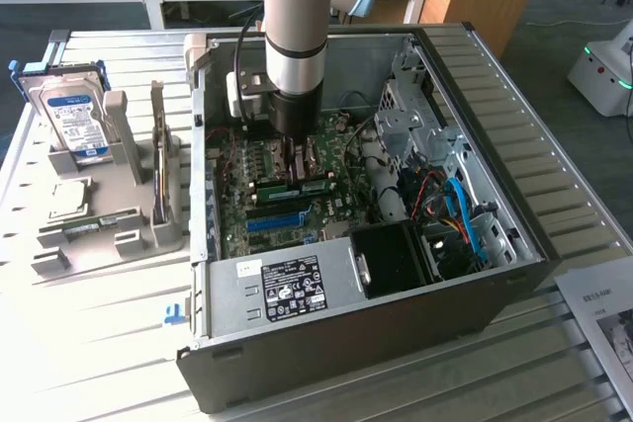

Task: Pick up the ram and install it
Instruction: 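Press down the ram until it locks into place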

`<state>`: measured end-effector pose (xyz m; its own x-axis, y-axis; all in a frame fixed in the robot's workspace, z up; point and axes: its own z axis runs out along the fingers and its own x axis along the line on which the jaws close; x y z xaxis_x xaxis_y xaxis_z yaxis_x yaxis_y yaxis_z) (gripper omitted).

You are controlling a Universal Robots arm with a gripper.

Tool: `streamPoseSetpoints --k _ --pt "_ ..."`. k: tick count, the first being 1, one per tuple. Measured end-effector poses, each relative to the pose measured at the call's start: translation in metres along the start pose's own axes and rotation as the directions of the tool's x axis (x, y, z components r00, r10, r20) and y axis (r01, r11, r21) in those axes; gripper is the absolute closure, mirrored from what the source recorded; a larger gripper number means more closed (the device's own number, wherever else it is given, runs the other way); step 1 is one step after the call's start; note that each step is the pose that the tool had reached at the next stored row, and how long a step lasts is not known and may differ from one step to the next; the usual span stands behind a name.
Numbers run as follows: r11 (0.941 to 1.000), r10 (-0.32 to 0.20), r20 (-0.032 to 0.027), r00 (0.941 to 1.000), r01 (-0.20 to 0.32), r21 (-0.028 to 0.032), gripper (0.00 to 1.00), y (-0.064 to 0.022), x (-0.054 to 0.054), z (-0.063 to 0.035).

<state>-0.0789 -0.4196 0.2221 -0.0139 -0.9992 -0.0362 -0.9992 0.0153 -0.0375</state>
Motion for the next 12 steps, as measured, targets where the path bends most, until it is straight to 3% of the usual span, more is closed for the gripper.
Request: streamPoseSetpoints --k 12 --pt "1.0000 0.000 -0.0001 1.0000 0.000 -0.0001 0.90 0.0000 0.0000 0.0003"
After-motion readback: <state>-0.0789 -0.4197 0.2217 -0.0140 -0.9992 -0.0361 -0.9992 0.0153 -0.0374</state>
